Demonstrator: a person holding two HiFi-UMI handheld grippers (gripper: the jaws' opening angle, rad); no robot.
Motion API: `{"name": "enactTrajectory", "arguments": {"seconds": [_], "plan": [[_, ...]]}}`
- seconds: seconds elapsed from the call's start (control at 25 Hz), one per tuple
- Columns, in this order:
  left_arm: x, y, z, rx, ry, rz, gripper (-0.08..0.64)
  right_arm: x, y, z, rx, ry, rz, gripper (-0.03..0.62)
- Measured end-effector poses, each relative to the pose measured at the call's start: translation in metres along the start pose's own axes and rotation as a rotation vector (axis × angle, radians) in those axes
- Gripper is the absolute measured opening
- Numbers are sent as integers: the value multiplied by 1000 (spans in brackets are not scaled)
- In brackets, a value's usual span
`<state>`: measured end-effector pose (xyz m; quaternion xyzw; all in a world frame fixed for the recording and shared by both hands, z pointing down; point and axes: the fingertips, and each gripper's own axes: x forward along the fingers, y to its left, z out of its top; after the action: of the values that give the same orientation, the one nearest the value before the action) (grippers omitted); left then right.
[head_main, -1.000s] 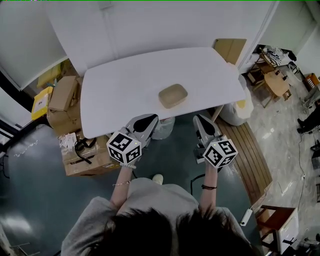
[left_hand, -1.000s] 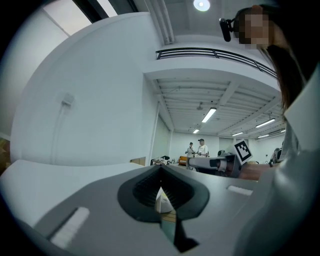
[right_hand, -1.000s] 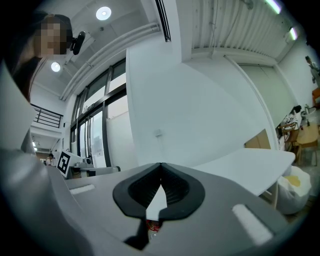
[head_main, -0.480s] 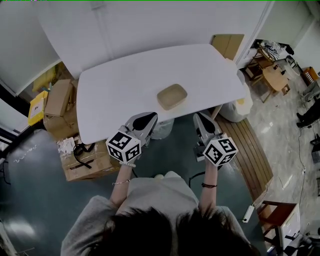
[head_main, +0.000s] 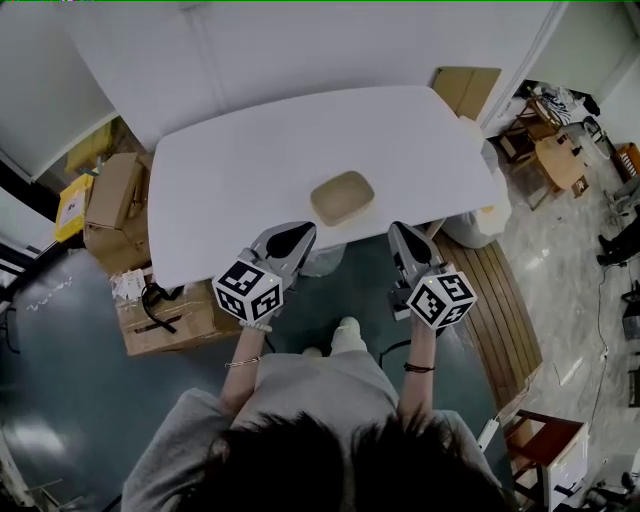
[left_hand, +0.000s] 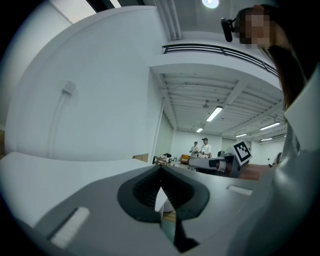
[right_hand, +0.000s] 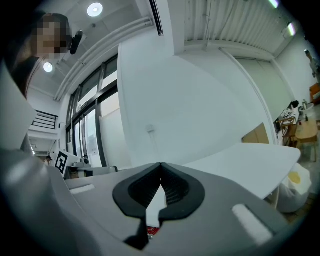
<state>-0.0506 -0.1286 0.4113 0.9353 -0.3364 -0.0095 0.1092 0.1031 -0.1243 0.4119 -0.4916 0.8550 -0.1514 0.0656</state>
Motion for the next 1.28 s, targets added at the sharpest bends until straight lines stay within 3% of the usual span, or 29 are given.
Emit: {"name": "enactTrajectory", "arguments": {"seconds": [0.4, 0.8, 1.28], "plan": [[51, 17, 7, -32, -17, 98, -5, 49, -47, 19, -11, 69, 108, 14], [72, 34, 4, -62, -11, 226, -5, 85, -66, 19, -1, 137, 256, 14], [68, 58, -18, -114, 28, 307, -5, 110, -77, -8, 42, 226, 297, 14]]}}
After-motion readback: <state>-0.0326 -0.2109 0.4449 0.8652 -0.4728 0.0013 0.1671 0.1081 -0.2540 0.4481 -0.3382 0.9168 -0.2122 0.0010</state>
